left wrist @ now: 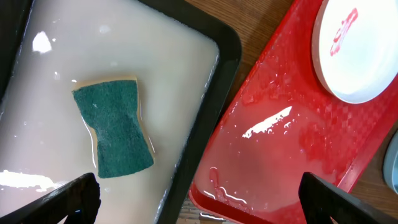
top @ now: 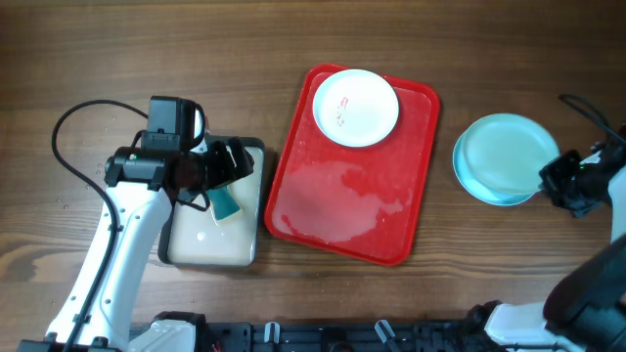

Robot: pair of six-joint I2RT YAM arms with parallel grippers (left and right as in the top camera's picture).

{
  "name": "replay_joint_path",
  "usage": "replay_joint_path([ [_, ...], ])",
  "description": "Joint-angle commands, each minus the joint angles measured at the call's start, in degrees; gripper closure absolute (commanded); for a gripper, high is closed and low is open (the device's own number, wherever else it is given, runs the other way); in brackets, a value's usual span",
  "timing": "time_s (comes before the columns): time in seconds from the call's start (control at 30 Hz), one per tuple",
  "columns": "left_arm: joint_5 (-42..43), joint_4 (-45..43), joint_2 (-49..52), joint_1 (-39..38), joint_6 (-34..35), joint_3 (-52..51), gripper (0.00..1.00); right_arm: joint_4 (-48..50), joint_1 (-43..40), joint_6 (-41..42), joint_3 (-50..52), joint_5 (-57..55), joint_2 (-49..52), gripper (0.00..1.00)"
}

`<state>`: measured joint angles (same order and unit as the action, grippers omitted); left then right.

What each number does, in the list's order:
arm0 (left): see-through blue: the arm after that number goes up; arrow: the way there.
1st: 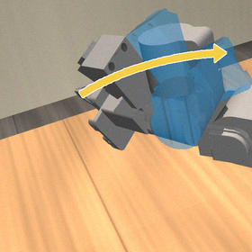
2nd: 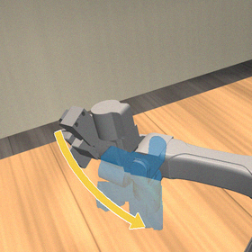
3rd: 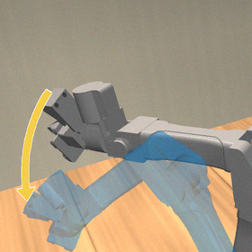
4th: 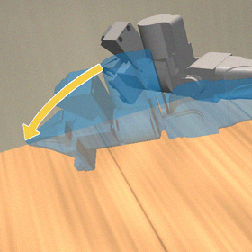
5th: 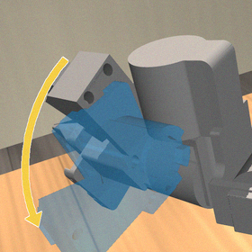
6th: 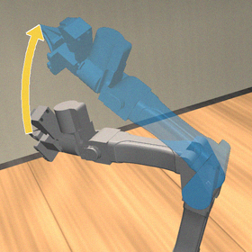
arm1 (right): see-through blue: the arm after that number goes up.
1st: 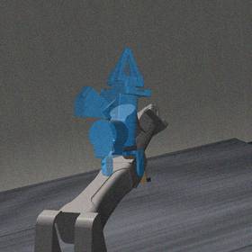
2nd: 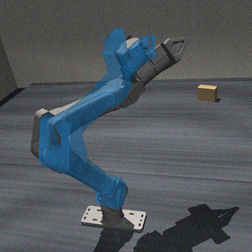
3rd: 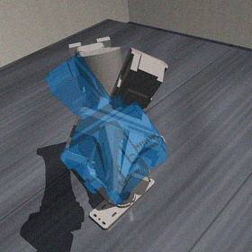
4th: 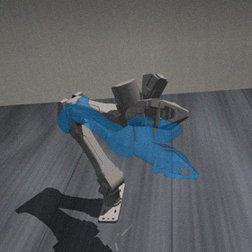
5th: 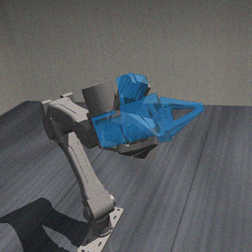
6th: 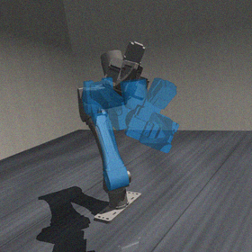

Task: Clean dirty plates on tray and stack at the side
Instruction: 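Move the right gripper back to the white plate on the tray, then drag the white plate toward the tray center with the right gripper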

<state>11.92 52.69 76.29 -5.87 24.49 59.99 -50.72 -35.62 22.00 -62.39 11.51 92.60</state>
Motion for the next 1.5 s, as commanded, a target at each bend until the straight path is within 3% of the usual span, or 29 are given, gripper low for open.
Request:
replay_joint_path([
  [0.0, 0.9, 0.02, -0.11, 0.42, -0.09, 0.79, 0.0, 0.39, 1.57, -4.24, 0.0, 0.33, 4.5, 0.75],
  [0.13, 0.9, 0.02, -0.11, 0.42, -0.09, 0.79, 0.0, 0.7, 2.82, -7.58, -1.42, 7.39, 0.13, 0.59],
  [0.2, 0.9, 0.02, -0.11, 0.42, -0.09, 0.79, 0.0, 1.77, 6.29, -14.19, -3.63, 21.33, -7.96, 0.53],
  [0.3, 0.9, 0.02, -0.11, 0.42, -0.09, 0.79, 0.0, 1.14, 12.44, -14.36, -5.09, 25.51, -14.23, 0.54],
  [0.37, 0.9, 0.02, -0.11, 0.42, -0.09, 0.79, 0.0, -0.44, 18.58, -14.27, -6.64, 28.24, -16.41, 0.6],
  [0.47, 0.9, 0.02, -0.11, 0.42, -0.09, 0.79, 0.0, -0.76, 30.56, -12.66, -9.53, 24.44, -15.82, 0.63],
  [0.67, 0.9, 0.02, -0.11, 0.42, -0.09, 0.79, 0.0, 11.17, 45.94, -9.6, -9.73, -1.92, -4.92, 0.55],
  [0.97, 0.9, 0.04, -0.11, 0.42, -0.11, 0.79, 0.0, 29.18, 46.64, -10.01, -9.73, -4.76, 19.45, 0.52],
  [1.07, 0.9, 0.02, -0.11, 0.42, -0.09, 0.79, 0.0, 31.32, 46.45, -7.96, -9.73, -4.72, 23.61, 0.59],
  [1.1, 0.9, 0.02, -0.11, 0.42, -0.09, 0.79, 0.0, 31.47, 46.36, -6.95, -9.73, -4.74, 24.22, 0.67],
  [1.17, 0.9, 0.02, -0.11, 0.42, -0.09, 0.79, 0.0, 31.01, 46.36, -6.62, -9.75, -4.57, 24.06, 0.96],
  [1.47, 0.9, 0.02, -0.11, 0.42, -0.09, 0.79, 0.0, 8.52, 46.1, -4.57, -9.99, -4.07, 7.13, 0.96],
])
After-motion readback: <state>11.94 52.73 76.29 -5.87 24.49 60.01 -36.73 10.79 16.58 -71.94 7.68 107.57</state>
